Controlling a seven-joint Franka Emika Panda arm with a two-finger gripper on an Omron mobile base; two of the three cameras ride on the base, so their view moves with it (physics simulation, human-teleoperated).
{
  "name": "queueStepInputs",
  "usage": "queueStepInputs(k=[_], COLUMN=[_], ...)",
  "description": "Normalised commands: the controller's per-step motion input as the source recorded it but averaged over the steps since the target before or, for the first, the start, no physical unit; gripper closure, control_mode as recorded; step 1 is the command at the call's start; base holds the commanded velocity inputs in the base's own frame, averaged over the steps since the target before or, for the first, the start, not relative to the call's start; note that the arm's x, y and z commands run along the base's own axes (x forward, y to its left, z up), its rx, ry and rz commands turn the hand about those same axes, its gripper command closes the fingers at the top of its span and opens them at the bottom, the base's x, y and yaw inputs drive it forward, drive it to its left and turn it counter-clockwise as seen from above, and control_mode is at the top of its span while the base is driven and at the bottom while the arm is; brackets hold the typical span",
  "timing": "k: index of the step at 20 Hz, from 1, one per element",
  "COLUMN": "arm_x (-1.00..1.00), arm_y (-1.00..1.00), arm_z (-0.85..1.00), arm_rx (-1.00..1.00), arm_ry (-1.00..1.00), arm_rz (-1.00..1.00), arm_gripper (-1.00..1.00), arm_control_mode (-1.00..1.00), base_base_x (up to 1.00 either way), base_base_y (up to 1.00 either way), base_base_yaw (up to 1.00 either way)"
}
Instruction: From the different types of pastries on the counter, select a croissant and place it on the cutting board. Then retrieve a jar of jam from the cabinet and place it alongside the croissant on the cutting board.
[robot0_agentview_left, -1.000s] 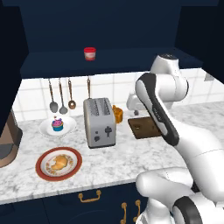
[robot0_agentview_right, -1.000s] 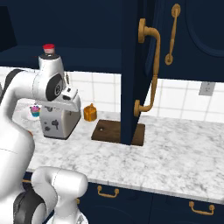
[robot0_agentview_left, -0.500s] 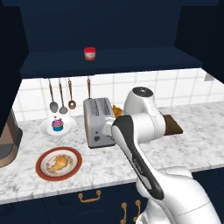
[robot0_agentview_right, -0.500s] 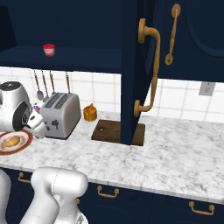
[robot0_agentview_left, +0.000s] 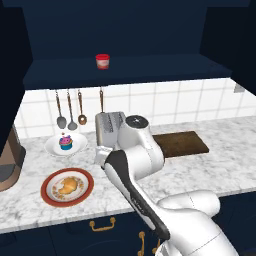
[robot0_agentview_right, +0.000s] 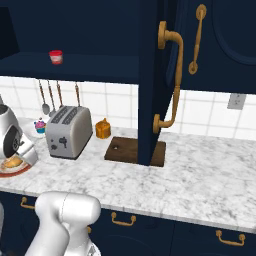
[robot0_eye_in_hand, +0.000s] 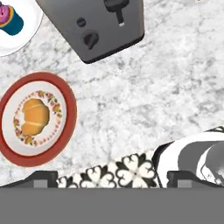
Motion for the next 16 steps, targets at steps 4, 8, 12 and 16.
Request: queueStepInputs(k=[4,8,12,16], arm_x=[0.5,0.57,0.44,0.04], arm_y=[1.0,0.9,0.83,0.09], arm_z=[-0.24,-0.26,-0.27,0.0], arm_rx=[0.0,0.01,0.01,0.0], arm_ry=[0.23,0.33,0.35,0.04], arm_rz=[0.0,0.0,0.0,0.0], arm_gripper=[-1.0,-1.0,-1.0,-1.0], arm_control_mode=[-1.0,-1.0,-1.0,-1.0], base_base_x=[0.0,0.0,0.0,0.0], base_base_y=[0.0,0.0,0.0,0.0], base_base_yaw=[0.0,0.0,0.0,0.0])
